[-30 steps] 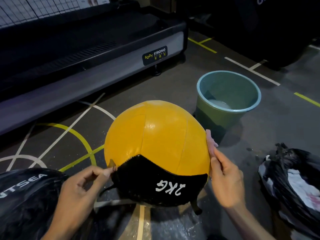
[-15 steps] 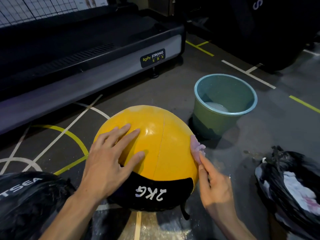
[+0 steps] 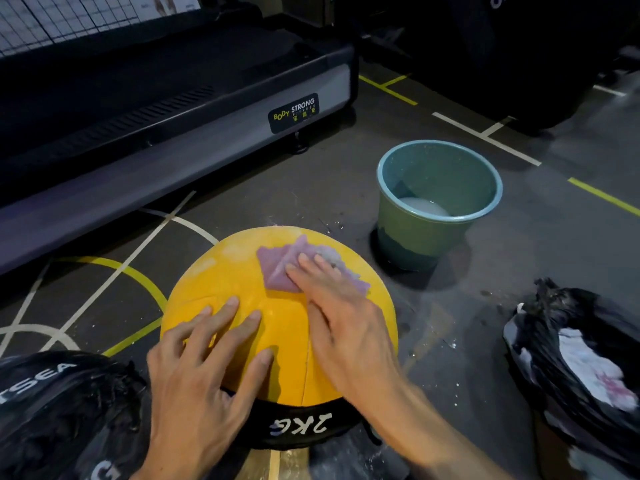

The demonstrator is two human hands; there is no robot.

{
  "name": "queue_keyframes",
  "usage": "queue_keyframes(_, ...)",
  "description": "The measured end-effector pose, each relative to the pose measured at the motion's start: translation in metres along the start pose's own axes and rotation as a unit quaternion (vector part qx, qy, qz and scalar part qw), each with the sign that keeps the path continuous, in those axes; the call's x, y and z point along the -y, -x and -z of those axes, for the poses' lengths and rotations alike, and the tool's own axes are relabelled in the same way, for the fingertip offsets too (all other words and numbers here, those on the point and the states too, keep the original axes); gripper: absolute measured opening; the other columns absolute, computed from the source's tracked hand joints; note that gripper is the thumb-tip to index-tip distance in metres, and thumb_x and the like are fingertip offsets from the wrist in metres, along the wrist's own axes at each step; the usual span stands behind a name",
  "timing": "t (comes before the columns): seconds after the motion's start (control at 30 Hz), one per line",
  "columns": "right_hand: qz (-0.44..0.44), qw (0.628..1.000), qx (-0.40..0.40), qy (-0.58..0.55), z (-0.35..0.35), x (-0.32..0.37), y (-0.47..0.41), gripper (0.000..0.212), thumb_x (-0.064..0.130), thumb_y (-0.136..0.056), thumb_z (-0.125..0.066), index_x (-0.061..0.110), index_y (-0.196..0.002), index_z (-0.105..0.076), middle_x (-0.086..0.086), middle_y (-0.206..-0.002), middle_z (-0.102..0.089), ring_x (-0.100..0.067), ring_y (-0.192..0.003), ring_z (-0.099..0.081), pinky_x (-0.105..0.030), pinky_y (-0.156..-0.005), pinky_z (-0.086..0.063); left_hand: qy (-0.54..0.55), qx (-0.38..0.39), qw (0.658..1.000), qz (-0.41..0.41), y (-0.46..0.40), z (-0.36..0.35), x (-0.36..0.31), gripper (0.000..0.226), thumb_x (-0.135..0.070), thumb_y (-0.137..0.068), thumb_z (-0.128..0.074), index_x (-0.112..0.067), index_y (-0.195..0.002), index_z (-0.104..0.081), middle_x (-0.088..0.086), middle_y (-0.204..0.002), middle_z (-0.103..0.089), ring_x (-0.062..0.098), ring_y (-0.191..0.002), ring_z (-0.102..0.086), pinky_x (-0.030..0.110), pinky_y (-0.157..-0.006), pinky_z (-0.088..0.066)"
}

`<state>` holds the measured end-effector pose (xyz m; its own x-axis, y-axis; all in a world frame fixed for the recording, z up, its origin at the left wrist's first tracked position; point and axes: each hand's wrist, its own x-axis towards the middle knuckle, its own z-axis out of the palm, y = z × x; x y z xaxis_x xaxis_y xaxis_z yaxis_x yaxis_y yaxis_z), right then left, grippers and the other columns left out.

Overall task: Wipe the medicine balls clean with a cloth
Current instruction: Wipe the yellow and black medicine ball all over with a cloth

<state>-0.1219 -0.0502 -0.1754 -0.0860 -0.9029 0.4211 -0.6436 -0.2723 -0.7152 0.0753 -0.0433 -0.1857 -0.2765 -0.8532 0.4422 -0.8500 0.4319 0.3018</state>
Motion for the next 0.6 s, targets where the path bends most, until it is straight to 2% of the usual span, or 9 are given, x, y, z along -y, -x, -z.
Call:
queue_keyframes(0.07,-0.017,0.999,-0.028,-0.023,0.007,-0.019,0.015,0.047,0.0,-0.098,-0.051,0.018,-0.14,-0.061,0.001,-0.144,-0.06,-0.002,-0.133,-0.053,-0.021,-0.115,-0.038,-0.002,0.004,1.0,-0.001,0.003,0.0,0.005,0.045,-0.056,-0.09,-0.056,-0.032,-0.124,-0.071,-0.006,-0.141,-0.06,0.035,-0.124,-0.056,0.05,-0.093,-0.037)
queue_keyframes(0.1,-0.064,0.996,-0.051,-0.029,0.016,-0.03,0.024,0.049,-0.003,-0.1,-0.051,0.026,-0.138,-0.061,0.0,-0.133,-0.067,0.004,-0.112,-0.061,-0.013,-0.102,-0.045,-0.002,0.007,1.0,-0.002,0.005,-0.001,0.007,0.045,-0.056,-0.09,-0.055,-0.033,-0.125,-0.07,-0.006,-0.142,-0.059,0.035,-0.124,-0.055,0.05,-0.093,-0.036)
queue_keyframes(0.17,-0.21,0.975,-0.065,-0.025,0.035,-0.047,0.033,0.049,0.007,-0.105,-0.049,0.048,-0.132,-0.054,0.006,-0.107,-0.075,0.008,-0.074,-0.057,-0.006,-0.072,-0.047,0.001,0.008,1.0,-0.001,0.007,-0.002,0.006,0.043,-0.056,-0.091,-0.055,-0.035,-0.126,-0.068,-0.006,-0.142,-0.059,0.034,-0.126,-0.055,0.053,-0.094,-0.037)
queue_keyframes(0.27,-0.338,0.94,-0.046,-0.032,0.047,-0.055,0.032,0.04,0.022,-0.107,-0.048,0.054,-0.13,-0.049,0.01,-0.122,-0.071,-0.001,-0.095,-0.064,-0.021,-0.081,-0.051,0.008,0.0,1.0,0.0,0.008,-0.003,-0.007,0.042,-0.058,-0.091,-0.054,-0.035,-0.122,-0.072,-0.007,-0.141,-0.06,0.033,-0.128,-0.052,0.053,-0.096,-0.035)
queue_keyframes(0.33,-0.292,0.953,-0.06,-0.054,0.042,-0.036,0.018,0.041,0.02,-0.105,-0.051,0.055,-0.126,-0.054,0.012,-0.123,-0.07,0.002,-0.095,-0.063,-0.026,-0.084,-0.052,0.006,0.0,1.0,-0.006,0.006,-0.005,-0.016,0.042,-0.058,-0.091,-0.054,-0.035,-0.121,-0.073,-0.008,-0.141,-0.06,0.03,-0.13,-0.05,0.052,-0.099,-0.033)
queue_keyframes(0.43,-0.153,0.985,-0.059,-0.058,0.03,-0.004,0.009,0.04,0.01,-0.103,-0.053,0.038,-0.13,-0.066,0.021,-0.135,-0.061,0.015,-0.122,-0.053,-0.015,-0.107,-0.04,0.004,0.004,1.0,-0.027,0.004,-0.006,-0.025,0.042,-0.059,-0.092,-0.054,-0.036,-0.122,-0.073,-0.01,-0.141,-0.06,0.027,-0.13,-0.051,0.051,-0.102,-0.033)
queue_keyframes(0.5,-0.146,0.987,-0.049,-0.045,0.033,-0.013,0.013,0.04,0.011,-0.105,-0.052,0.035,-0.134,-0.064,0.014,-0.13,-0.067,0.017,-0.111,-0.059,-0.008,-0.095,-0.045,-0.004,0.005,0.999,-0.037,0.005,-0.005,-0.026,0.041,-0.058,-0.093,-0.053,-0.037,-0.123,-0.073,-0.01,-0.142,-0.06,0.026,-0.13,-0.051,0.05,-0.104,-0.032)
queue_keyframes(0.57,-0.227,0.973,-0.046,-0.019,0.045,-0.035,0.019,0.041,0.017,-0.105,-0.051,0.045,-0.134,-0.058,0.005,-0.111,-0.074,0.01,-0.08,-0.064,-0.005,-0.064,-0.043,-0.007,0.008,0.999,-0.038,0.006,-0.006,-0.025,0.041,-0.057,-0.094,-0.052,-0.037,-0.124,-0.072,-0.01,-0.142,-0.059,0.026,-0.13,-0.052,0.049,-0.106,-0.031)
queue_keyframes(0.6,-0.274,0.961,-0.041,-0.007,0.052,-0.044,0.02,0.04,0.019,-0.106,-0.05,0.047,-0.134,-0.057,0.003,-0.111,-0.075,0.006,-0.077,-0.063,-0.005,-0.061,-0.041,-0.005,0.009,0.999,-0.037,0.007,-0.007,-0.025,0.04,-0.057,-0.095,-0.052,-0.038,-0.125,-0.071,-0.011,-0.143,-0.059,0.026,-0.131,-0.052,0.049,-0.107,-0.03)
